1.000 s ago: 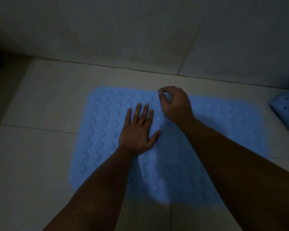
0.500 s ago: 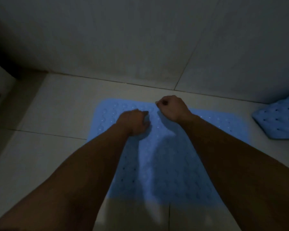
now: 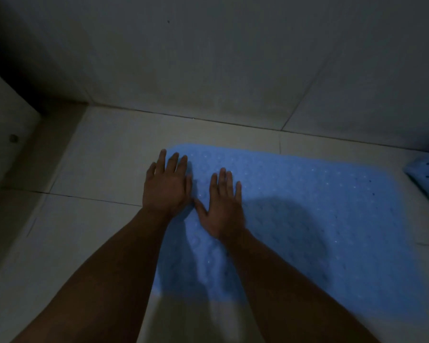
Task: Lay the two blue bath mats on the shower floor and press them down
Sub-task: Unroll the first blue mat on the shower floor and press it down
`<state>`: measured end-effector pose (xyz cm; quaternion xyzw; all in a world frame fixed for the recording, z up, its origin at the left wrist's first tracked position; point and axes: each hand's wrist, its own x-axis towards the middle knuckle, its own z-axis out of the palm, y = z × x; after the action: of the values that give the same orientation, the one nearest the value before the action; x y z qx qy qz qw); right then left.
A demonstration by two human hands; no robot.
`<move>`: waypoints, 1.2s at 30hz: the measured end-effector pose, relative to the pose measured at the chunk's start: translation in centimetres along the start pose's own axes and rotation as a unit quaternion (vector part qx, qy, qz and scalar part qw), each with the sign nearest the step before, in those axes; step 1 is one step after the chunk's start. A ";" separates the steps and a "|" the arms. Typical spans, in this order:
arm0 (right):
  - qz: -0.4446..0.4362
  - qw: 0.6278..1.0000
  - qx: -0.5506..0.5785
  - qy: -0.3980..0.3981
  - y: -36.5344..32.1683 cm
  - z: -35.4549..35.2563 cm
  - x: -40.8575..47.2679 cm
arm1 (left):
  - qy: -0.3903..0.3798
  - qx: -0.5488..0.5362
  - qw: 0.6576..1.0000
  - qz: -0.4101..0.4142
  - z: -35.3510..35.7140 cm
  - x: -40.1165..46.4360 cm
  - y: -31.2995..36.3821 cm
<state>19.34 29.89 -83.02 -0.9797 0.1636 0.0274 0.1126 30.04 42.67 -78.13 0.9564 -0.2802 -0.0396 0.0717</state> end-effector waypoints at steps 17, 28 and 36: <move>0.051 0.985 0.084 -0.139 -0.6 -3.9 2.8 | -0.018 -0.011 0.999 -0.035 -0.8 0.0 -1.0; 0.096 0.970 0.219 0.047 5.0 -12.6 5.9 | -0.084 -0.020 0.993 0.083 2.3 -0.8 4.2; 0.056 0.950 0.279 0.130 8.0 -9.6 6.0 | -0.039 0.004 0.996 0.076 5.6 -2.3 5.4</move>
<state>22.58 18.38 -75.92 -0.8936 0.2330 -0.1408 0.3570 24.63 38.80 -82.71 0.9305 -0.3544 -0.0704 0.0598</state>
